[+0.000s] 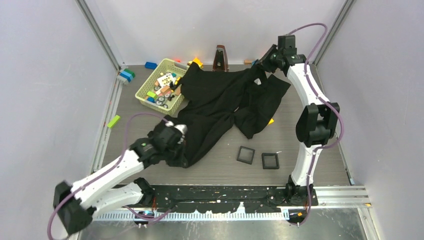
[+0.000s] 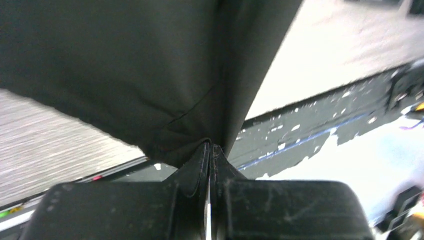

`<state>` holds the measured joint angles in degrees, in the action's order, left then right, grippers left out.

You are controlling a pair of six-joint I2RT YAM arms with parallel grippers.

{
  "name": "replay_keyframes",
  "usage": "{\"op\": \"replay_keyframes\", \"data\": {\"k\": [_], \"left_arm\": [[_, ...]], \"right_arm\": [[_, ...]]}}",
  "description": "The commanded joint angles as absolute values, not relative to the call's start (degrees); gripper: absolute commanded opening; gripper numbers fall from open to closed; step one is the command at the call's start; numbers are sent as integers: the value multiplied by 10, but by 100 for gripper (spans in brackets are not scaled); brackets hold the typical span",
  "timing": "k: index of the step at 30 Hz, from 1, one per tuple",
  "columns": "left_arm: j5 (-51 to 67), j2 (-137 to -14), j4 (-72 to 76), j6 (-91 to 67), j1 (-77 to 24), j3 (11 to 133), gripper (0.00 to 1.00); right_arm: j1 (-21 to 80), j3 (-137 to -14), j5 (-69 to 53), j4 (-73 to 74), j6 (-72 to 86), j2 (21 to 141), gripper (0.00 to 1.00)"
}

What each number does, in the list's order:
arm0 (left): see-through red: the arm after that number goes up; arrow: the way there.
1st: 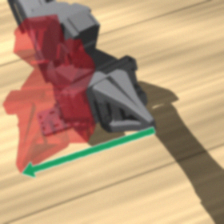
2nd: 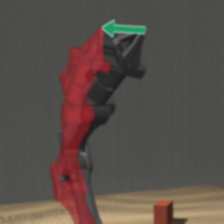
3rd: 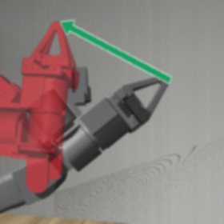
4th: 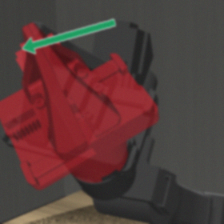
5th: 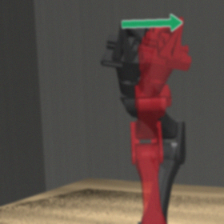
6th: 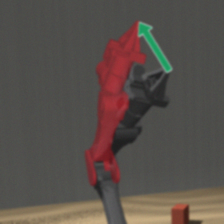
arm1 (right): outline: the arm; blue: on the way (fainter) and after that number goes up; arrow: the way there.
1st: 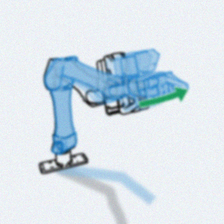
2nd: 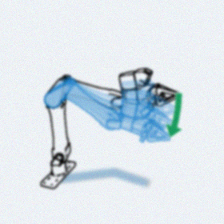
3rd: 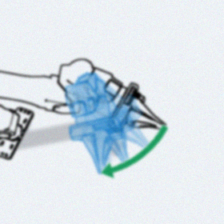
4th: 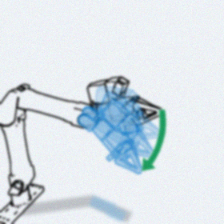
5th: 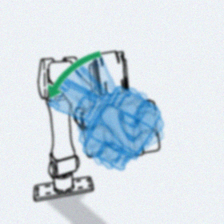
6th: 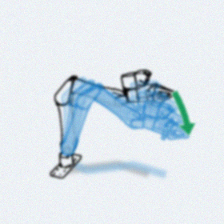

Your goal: Remove the brooch from the garment

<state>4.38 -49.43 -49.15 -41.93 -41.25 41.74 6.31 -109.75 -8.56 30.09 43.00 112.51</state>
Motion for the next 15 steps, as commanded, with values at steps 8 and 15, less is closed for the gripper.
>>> {"op": "replay_keyframes", "data": {"k": [8, 15], "left_arm": [[118, -664, -369, -411, -576, 491, 21], [155, -719, -447, -294, -490, 605, 61]], "right_arm": [[116, -912, -45, 334, 322, 978, 92], [198, -682, 10, 247, 356, 869, 93]]}}
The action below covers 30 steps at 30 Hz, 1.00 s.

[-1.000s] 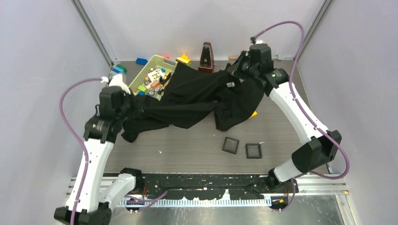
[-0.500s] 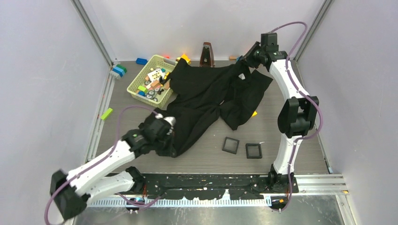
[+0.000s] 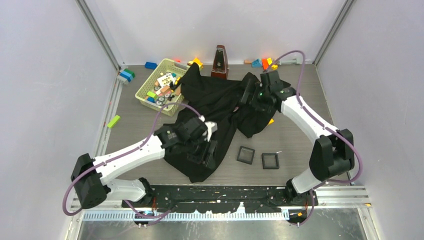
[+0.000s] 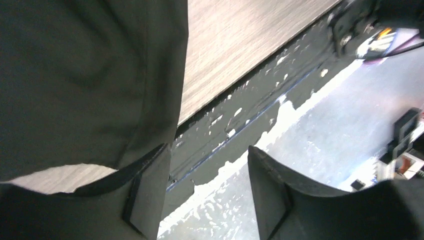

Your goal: Remove the brooch from the garment

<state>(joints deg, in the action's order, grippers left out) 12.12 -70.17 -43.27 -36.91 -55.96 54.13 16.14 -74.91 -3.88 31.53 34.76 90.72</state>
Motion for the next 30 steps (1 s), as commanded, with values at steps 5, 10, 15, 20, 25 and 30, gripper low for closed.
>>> {"op": "replay_keyframes", "data": {"k": [5, 10, 15, 20, 25, 30], "left_arm": [[78, -763, -420, -245, -391, 653, 79], [7, -854, -387, -230, -359, 698, 82], [18, -933, -322, -241, -330, 723, 82], [-34, -998, -334, -212, -325, 798, 82], [-67, -1056, -379, -176, -325, 887, 81], [-59, -1131, -394, -137, -325, 965, 81]], "right_arm": [[249, -645, 56, 218, 381, 865, 89], [269, -638, 69, 191, 400, 895, 86], [272, -657, 35, 167, 400, 948, 82], [273, -674, 23, 168, 394, 990, 52], [271, -602, 53, 168, 388, 940, 8], [269, -527, 53, 180, 388, 860, 3]]}}
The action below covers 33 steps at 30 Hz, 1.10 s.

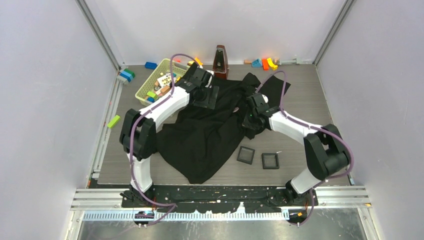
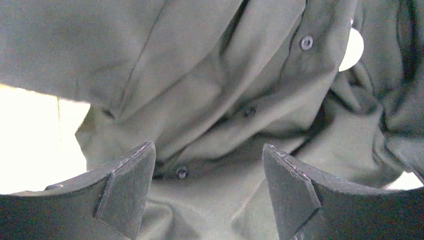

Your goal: Remove the brooch from the garment

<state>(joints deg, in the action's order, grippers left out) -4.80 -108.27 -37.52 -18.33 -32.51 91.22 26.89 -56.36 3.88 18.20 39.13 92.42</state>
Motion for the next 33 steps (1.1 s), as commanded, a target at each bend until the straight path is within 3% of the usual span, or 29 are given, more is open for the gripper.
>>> {"op": "replay_keyframes", "data": {"k": [1, 9, 15, 17, 20, 25, 26, 33], "left_arm": [[-58, -1149, -394, -130, -325, 979, 81], [-25, -1275, -453, -73, -325, 1108, 81], [116, -1252, -385, -62, -325, 1046, 83], [125, -1270, -404, -69, -324, 1056, 79], [175, -1297, -437, -80, -314, 1072, 64], [310, -1252, -327, -158, -246, 936, 5], [310, -1230, -317, -164, -235, 913, 0], [158, -1072, -318, -183, -197, 798, 0]], "right_arm": [[269, -512, 53, 188, 390, 844, 2], [267, -448, 75, 242, 398, 744, 0], [267, -412, 86, 255, 401, 712, 0], [267, -404, 87, 251, 402, 707, 1], [267, -397, 86, 245, 404, 703, 0], [270, -395, 61, 233, 381, 703, 1], [271, -399, 59, 230, 375, 703, 1], [291, -443, 31, 226, 346, 724, 1]]}}
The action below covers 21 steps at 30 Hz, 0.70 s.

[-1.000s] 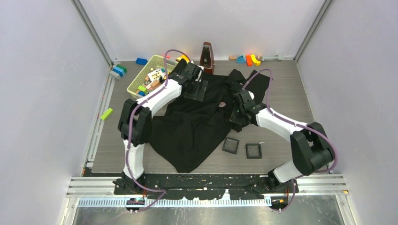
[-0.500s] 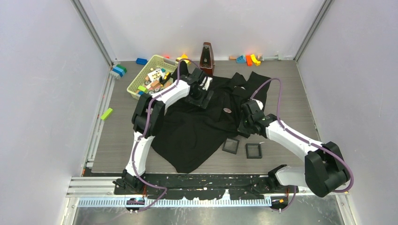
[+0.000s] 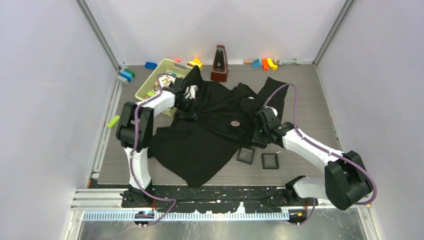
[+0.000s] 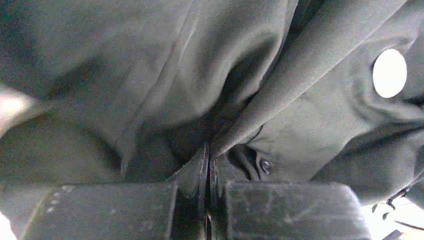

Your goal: Remove the brooch from the garment

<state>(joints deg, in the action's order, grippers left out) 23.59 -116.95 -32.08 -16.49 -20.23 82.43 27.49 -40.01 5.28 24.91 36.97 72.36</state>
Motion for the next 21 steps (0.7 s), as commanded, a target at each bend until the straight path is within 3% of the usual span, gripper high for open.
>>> {"op": "replay_keyframes", "data": {"k": [1, 8, 10, 13, 17, 21], "left_arm": [[145, -1055, -325, -183, -195, 791, 0], [60, -991, -345, -187, -189, 762, 0], [41, -981, -341, -190, -183, 755, 0], [28, -978, -344, -194, -176, 754, 0], [44, -983, -341, -193, -175, 756, 0], [59, -989, -339, -190, -176, 755, 0]], "right_arm": [[295, -453, 23, 225, 343, 729, 1], [365, -481, -25, 198, 353, 789, 4], [377, -480, -39, 196, 358, 798, 12], [393, -469, -44, 194, 365, 797, 33], [422, -454, -21, 210, 377, 790, 45], [440, -418, -6, 205, 403, 783, 47]]}}
